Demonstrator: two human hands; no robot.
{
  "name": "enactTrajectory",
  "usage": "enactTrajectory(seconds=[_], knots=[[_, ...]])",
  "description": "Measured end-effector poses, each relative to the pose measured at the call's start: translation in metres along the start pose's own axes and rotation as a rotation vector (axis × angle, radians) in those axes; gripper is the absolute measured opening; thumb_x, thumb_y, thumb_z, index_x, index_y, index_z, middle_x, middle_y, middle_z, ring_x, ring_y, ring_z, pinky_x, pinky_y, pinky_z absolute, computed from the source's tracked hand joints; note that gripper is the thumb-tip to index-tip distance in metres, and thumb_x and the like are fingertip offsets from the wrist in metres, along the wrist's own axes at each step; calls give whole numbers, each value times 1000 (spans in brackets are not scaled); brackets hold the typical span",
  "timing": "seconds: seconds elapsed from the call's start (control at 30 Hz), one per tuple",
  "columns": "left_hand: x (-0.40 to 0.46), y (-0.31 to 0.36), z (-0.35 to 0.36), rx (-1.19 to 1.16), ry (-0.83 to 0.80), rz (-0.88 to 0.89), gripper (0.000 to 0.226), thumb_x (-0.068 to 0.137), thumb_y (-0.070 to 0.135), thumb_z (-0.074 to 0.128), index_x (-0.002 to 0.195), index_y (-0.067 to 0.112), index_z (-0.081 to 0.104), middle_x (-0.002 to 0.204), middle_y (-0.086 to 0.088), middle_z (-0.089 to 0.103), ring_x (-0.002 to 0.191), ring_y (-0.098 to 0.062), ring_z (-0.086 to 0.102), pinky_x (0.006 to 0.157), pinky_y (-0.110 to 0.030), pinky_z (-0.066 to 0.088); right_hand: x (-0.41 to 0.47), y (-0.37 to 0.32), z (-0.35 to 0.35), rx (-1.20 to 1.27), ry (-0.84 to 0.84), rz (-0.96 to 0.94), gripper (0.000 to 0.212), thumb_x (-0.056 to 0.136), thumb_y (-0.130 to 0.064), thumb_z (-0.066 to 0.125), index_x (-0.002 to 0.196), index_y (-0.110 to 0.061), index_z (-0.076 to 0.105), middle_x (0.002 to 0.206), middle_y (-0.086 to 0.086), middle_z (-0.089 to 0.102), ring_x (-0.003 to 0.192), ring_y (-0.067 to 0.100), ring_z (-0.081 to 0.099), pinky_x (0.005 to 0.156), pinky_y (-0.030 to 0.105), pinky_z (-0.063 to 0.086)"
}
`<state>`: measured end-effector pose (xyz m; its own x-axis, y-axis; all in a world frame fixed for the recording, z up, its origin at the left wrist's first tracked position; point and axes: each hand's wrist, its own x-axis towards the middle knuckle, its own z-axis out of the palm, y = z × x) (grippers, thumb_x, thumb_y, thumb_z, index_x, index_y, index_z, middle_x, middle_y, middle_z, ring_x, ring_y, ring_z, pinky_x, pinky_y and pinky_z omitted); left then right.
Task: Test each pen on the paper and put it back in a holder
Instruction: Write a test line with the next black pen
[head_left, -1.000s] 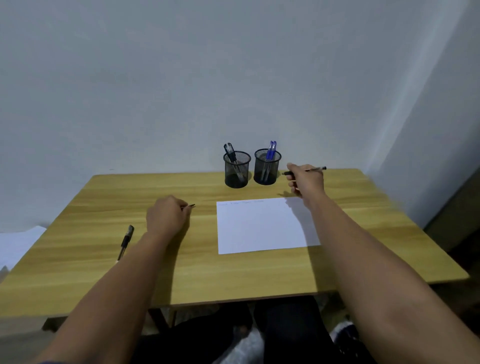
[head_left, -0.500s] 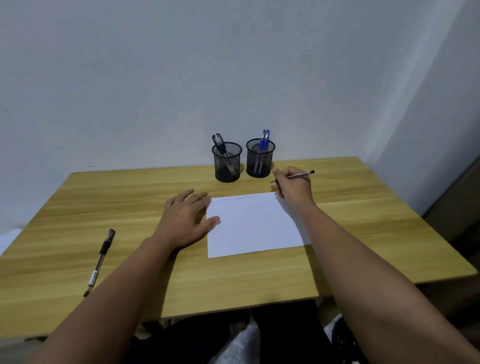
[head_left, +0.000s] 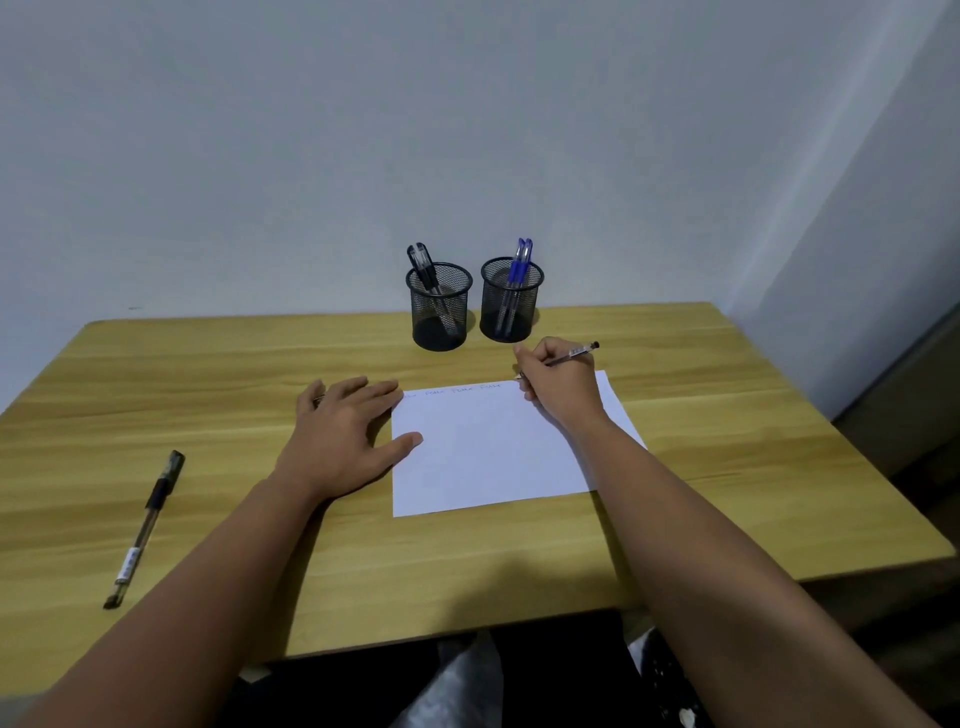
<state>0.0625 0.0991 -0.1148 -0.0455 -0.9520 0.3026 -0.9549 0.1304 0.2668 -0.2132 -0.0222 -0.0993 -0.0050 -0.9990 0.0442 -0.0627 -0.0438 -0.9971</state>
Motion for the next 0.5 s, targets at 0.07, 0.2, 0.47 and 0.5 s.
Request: enactTrajectory(seconds=[0.07, 0.2, 0.47, 0.5], knots=[[0, -1, 0, -11, 5, -7, 76, 81, 82, 42, 141, 39, 55, 151, 22, 47, 145, -13, 35, 121, -56, 11, 0, 3, -1, -12, 12, 2, 32, 99, -13, 72, 72, -5, 57, 63, 19, 60, 51, 20, 62, 49, 28, 47], [1, -1, 0, -20, 8, -12, 76, 81, 82, 43, 141, 38, 56, 151, 22, 47, 145, -13, 35, 121, -57, 11, 0, 6, -1, -50, 4, -22, 34, 99, -10, 70, 75, 8, 53, 63, 21, 59, 51, 18, 63, 51, 30, 48], [1, 1, -2, -32, -2, -24, 77, 79, 83, 41, 141, 38, 56, 152, 23, 45, 146, -11, 33, 121, -56, 9, -1, 5, 1, -87, -28, -53, 41, 98, -12, 75, 70, 7, 51, 60, 18, 59, 50, 21, 57, 50, 28, 45], [1, 1, -2, -31, -2, -25, 78, 79, 83, 41, 141, 38, 56, 152, 24, 45, 146, -11, 33, 121, -56, 9, -2, 5, 1, -91, -35, -54, 41, 98, -12, 75, 70, 7, 52, 59, 18, 59, 50, 21, 56, 49, 27, 44]])
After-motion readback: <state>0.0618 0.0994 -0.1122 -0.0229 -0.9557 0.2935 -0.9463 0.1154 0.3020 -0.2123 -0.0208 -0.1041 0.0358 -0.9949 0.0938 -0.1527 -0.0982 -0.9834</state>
